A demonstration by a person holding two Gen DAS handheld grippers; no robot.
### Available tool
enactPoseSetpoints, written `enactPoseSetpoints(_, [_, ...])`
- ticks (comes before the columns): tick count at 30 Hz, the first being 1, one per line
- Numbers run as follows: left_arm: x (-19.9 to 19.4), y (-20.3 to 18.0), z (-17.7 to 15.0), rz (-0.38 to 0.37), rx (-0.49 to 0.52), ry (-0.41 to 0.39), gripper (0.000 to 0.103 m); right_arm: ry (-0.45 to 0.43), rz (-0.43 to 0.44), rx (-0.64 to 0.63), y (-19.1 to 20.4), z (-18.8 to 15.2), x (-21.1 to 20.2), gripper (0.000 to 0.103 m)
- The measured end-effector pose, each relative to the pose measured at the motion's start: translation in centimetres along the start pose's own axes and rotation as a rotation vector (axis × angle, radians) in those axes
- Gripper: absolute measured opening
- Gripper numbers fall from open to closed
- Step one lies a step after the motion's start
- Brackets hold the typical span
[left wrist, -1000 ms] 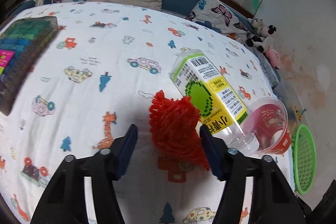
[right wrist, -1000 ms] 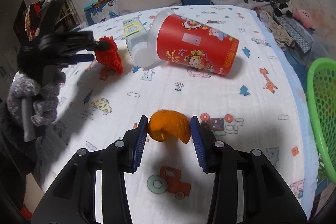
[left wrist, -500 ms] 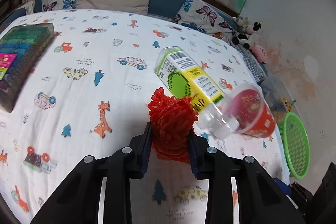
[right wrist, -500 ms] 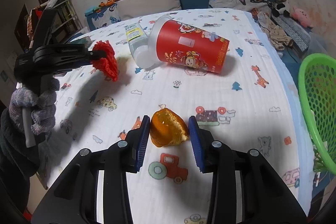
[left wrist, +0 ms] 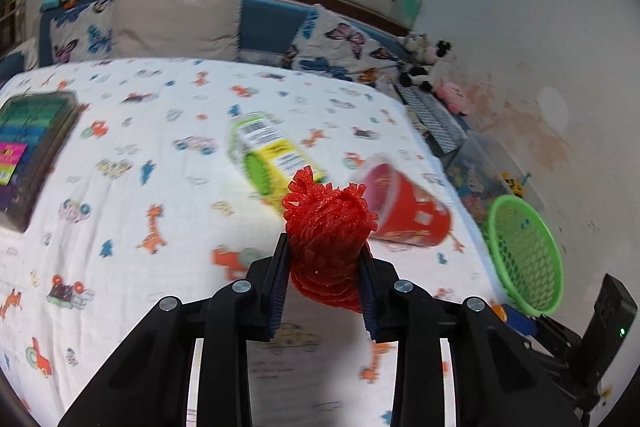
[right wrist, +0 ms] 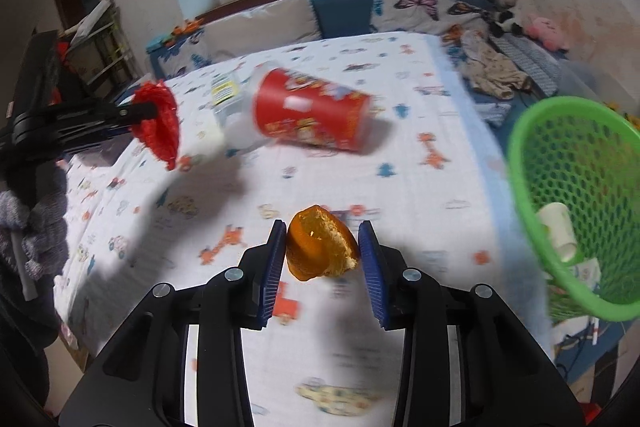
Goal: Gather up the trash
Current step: 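Carry the orange item and mesh net into the basket, opening both grippers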
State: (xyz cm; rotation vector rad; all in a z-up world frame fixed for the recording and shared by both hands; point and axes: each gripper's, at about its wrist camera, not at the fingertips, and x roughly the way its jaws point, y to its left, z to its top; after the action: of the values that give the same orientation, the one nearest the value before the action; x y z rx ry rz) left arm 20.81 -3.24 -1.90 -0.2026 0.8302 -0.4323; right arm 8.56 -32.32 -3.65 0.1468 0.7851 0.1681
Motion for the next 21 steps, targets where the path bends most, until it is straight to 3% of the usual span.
enactPoseSetpoints(9, [2.0, -7.8, 0.4, -0.088, 0.116, 0.034, 0.030, -0.059, -0.158, 0.112, -8.6, 0.4, -3.7, 0.038])
enactPoseSetpoints(16, [3.5, -14.1, 1.0, -0.137, 0.211, 0.046, 0.030, -0.053, -0.277, 0.188, -15.1, -0.2, -5.1, 0.038])
enactPoseSetpoints(21, [5.1, -18.0, 1.3, -0.163, 0.262, 0.068, 0.030, -0.046, -0.310, 0.251, -18.8, -0.7, -5.2, 0.040])
